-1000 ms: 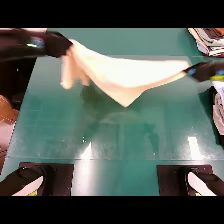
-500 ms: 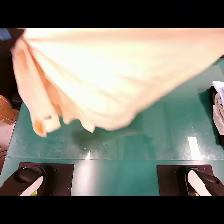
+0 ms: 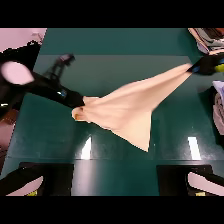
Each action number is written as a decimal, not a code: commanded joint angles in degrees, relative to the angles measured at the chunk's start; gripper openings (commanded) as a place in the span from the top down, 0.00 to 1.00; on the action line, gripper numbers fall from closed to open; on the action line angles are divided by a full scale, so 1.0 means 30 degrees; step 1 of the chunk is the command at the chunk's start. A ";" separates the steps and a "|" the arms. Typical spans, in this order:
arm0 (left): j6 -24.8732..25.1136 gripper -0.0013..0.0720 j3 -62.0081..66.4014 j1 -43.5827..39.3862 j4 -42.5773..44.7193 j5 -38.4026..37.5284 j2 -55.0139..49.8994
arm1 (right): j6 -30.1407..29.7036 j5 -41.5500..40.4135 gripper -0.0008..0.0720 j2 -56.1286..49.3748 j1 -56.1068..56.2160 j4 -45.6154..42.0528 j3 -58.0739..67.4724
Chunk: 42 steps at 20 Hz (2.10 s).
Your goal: Fold the shirts.
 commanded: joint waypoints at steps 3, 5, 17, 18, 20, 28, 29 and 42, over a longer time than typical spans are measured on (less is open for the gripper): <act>0.0969 0.60 -0.1821 0.0007 -0.0692 0.2616 -0.3424 | 0.0131 -0.1297 0.97 -0.2550 0.1574 -0.1107 -0.2091; 0.1086 0.30 -0.1450 0.0015 -0.0663 0.2856 -0.3322 | 0.0131 -0.1610 0.97 -0.2550 0.1566 -0.1107 -0.2062; 0.0459 0.30 0.3024 0.6630 0.1370 0.0831 -0.2004 | 0.0131 -0.1982 0.97 -0.1727 0.1596 -0.1086 -0.2033; 0.0306 0.30 0.1960 0.7118 0.1268 0.0903 -0.2382 | 0.0131 -0.1960 0.97 -0.1727 0.1596 -0.1086 -0.2033; 0.0313 0.30 -0.0357 0.7650 0.0357 0.1180 -0.3024 | 0.0131 -0.1960 0.97 -0.1727 0.1596 -0.1086 -0.2033; 0.1574 0.30 -0.5217 0.7584 -0.5625 0.5894 -0.4452 | 0.0131 -0.1894 0.97 -0.1727 0.1654 -0.1071 -0.2033; 0.2069 0.30 -0.5209 0.7584 -0.6331 0.5880 -0.4765 | 0.0131 -0.1829 0.97 -0.1727 0.1654 -0.1071 -0.2033; 0.2477 0.95 -0.3730 0.7592 -0.7344 0.6652 -0.4095 | 0.0029 -0.2069 0.97 -0.1188 0.1574 -0.1166 -0.1989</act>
